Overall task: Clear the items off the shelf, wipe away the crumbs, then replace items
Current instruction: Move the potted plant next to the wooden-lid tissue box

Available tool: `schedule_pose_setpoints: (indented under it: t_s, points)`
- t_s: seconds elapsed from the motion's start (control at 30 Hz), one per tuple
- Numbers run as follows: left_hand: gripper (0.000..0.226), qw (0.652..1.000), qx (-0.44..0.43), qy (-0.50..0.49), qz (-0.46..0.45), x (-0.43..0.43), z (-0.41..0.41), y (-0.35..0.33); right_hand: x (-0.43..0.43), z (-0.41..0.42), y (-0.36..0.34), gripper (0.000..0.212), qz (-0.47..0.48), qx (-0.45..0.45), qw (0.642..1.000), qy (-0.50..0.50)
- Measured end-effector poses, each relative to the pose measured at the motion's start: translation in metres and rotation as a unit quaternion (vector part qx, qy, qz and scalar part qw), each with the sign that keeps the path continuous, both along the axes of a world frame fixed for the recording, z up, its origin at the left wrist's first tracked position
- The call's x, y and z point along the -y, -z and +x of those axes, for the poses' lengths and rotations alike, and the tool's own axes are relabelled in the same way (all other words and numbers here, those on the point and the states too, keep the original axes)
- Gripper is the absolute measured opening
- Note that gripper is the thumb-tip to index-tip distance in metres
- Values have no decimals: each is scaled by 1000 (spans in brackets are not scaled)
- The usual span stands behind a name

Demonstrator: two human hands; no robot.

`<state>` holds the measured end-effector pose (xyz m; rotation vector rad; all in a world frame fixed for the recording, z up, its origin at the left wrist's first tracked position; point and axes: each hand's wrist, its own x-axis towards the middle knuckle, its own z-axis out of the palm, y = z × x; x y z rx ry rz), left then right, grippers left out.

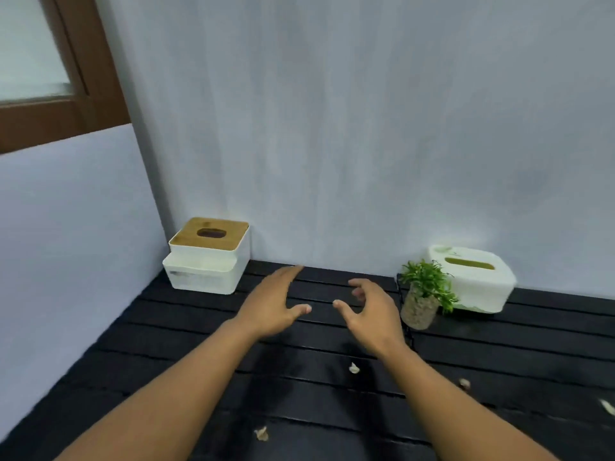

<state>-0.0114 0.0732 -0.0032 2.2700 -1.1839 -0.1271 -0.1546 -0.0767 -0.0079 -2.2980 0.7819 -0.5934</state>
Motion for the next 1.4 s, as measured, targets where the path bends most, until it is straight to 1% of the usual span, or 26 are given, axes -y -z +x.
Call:
schedule_pose_setpoints:
  t_s: [0.13, 0.2, 0.33, 0.4, 0.57, 0.63, 0.73, 0.8, 0.93, 1.07, 1.13, 1.27, 1.4]
  points:
    - [79, 999, -18, 23, 34, 43, -52, 34, 42, -60, 21, 37, 36, 3, 997, 64]
    - [75, 999, -18, 23, 37, 57, -66, 49, 60, -78, 31, 39, 57, 6, 992, 111]
    - [70, 998, 9, 2, 59, 69, -68, 67, 83, -86, 44, 48, 123, 44, 974, 187]
    - [67, 997, 31, -14, 69, 67, -60, 73, 89, -83, 48, 53, 142, 60, 968, 197]
    - [60, 992, 67, -32, 106, 53, -36, 84, 98, -68, 55, 77, 139, 98, 967, 188]
    - [58, 991, 66, -36, 110, 47, -29, 88, 101, -62, 56, 75, 142, 108, 966, 187]
    - [60, 990, 73, -41, 114, 38, -21, 90, 102, -56, 58, 61, 131, 112, 965, 198]
    - [63, 989, 80, -44, 116, 32, -17, 89, 100, -52, 59, 55, 125, 119, 967, 188]
    - [67, 987, 86, -58, 126, 18, -7, 82, 88, -34, 60, 55, 110, 105, 981, 120]
    - [75, 976, 95, -70, 184, -6, 12, 72, 63, 4, 58, 58, 102, 85, 989, 62]
    - [77, 972, 87, -73, 206, -20, 23, 68, 46, 27, 58, 58, 113, 81, 990, 34]
    - [85, 969, 59, -93, 219, -44, 43, 61, 10, 69, 62, 61, 131, 71, 989, -12]
    - [93, 970, 44, -102, 216, -56, 56, 62, -13, 103, 67, 64, 132, 67, 989, -26]
